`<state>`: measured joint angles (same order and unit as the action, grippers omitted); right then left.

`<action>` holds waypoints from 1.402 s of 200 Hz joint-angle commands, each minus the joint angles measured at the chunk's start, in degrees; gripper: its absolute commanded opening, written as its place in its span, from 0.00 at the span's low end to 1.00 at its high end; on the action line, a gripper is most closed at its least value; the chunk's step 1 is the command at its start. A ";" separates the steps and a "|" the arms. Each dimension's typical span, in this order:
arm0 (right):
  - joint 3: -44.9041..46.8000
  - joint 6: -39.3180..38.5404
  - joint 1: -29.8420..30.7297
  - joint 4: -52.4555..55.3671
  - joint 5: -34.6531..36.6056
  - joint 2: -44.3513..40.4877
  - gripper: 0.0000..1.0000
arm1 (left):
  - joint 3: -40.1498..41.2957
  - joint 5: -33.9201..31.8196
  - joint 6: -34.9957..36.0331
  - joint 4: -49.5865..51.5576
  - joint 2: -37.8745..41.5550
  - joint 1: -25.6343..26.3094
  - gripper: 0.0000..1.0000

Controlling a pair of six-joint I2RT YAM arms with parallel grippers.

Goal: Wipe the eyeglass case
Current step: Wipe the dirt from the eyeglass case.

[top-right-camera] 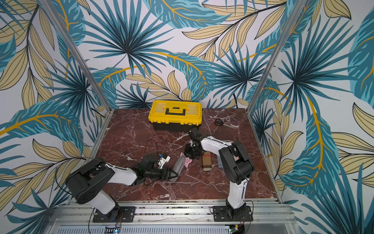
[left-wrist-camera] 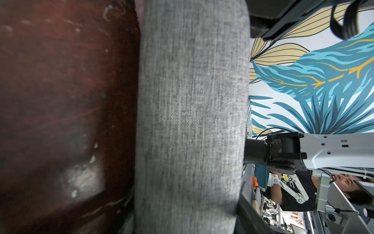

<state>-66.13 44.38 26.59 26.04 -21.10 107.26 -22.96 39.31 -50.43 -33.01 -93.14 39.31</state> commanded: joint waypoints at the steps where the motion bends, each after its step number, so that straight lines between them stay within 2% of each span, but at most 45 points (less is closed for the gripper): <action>1: 3.49 2.77 0.81 -2.67 -2.33 0.73 0.00 | 1.27 -1.69 0.43 -0.41 -1.26 -0.53 0.00; 23: 7.41 6.75 2.27 -7.91 -7.07 -1.36 0.00 | 0.47 -1.87 0.95 0.54 -1.76 -1.13 0.00; 77: 17.83 14.34 13.68 -11.86 -14.63 -11.54 0.00 | 0.37 -1.43 1.49 0.20 -1.87 -3.14 0.00; 101: 19.93 15.36 13.98 -12.95 -17.03 -12.38 0.00 | 0.55 -1.48 1.48 0.23 -1.99 -3.28 0.00; 128: 14.56 5.13 5.80 -0.43 -10.17 -11.24 0.00 | 1.74 -2.01 0.79 -0.74 -1.20 -3.28 0.00; 145: 10.98 3.47 1.47 -0.91 -10.42 -8.92 0.00 | 2.28 -1.96 0.71 -0.91 -1.07 -3.27 0.00; 173: 0.73 1.50 1.35 -0.29 -10.85 -1.09 0.00 | 1.25 0.69 1.43 -0.39 -2.12 -3.30 0.00; 193: -5.07 1.02 1.97 -1.04 -14.90 3.60 0.00 | -0.43 2.56 2.87 1.60 -2.59 -3.32 0.00; 206: -6.51 -0.12 3.49 -0.45 -17.87 3.53 0.00 | -1.35 2.66 4.12 3.73 -2.31 -3.29 0.00; 227: 0.76 0.88 6.99 -2.09 -20.17 -1.25 0.00 | -1.75 1.57 4.84 4.91 -1.31 -4.04 0.00; 262: 20.69 10.78 13.91 -15.93 -23.81 -11.32 0.00 | -1.38 -0.75 3.85 4.00 0.22 -7.15 0.00; 280: 25.87 12.32 14.30 -17.33 -24.70 -16.62 0.00 | -1.85 -2.78 4.37 6.71 1.35 -8.46 0.00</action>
<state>-46.22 52.14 38.44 13.78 -38.39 96.51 -23.38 42.92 -47.31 -30.63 -93.10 32.86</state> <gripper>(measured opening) 0.139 0.605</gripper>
